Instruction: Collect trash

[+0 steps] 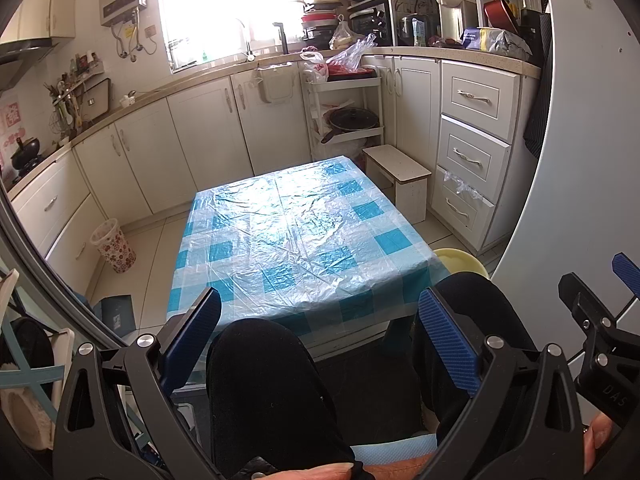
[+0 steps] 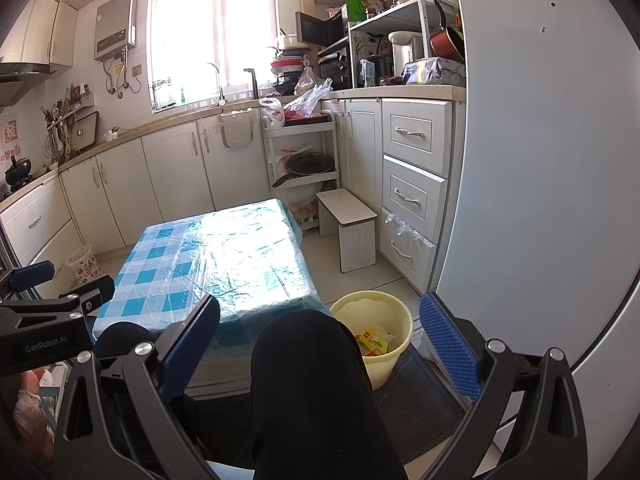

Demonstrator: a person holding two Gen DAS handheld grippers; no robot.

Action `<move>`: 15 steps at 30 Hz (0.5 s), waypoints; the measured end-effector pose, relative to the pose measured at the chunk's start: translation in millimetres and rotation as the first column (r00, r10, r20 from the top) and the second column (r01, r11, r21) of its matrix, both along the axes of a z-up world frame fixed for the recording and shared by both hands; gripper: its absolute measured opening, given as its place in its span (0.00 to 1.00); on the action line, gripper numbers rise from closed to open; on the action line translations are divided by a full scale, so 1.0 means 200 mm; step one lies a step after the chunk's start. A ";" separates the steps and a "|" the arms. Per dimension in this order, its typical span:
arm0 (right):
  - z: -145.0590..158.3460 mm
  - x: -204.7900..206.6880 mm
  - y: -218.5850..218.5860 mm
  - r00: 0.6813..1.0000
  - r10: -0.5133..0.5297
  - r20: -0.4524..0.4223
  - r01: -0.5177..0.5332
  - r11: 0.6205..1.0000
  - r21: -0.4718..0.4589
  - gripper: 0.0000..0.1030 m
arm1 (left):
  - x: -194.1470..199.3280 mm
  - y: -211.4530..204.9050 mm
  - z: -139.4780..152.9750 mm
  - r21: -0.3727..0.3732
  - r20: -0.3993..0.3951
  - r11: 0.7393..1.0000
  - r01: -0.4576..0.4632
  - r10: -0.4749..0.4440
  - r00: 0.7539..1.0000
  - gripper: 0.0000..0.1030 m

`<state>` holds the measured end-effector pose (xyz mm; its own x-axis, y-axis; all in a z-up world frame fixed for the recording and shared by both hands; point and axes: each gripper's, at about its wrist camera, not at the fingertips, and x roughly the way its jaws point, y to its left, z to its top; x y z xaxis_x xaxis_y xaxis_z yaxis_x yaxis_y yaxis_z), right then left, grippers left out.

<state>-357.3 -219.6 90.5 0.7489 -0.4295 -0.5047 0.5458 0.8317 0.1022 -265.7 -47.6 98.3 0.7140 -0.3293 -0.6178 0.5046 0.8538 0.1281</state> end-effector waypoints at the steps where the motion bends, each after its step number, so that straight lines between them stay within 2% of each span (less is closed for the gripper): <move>1: 0.00 0.00 0.00 1.000 0.000 0.000 0.000 1.000 0.000 0.93 | 0.00 0.00 0.00 -0.001 0.000 1.000 0.000 0.000 1.000 0.93; 15: -0.02 0.00 0.00 1.000 0.003 -0.006 -0.003 1.000 0.001 0.93 | 0.00 0.00 0.00 -0.001 0.000 1.000 -0.001 0.001 1.000 0.93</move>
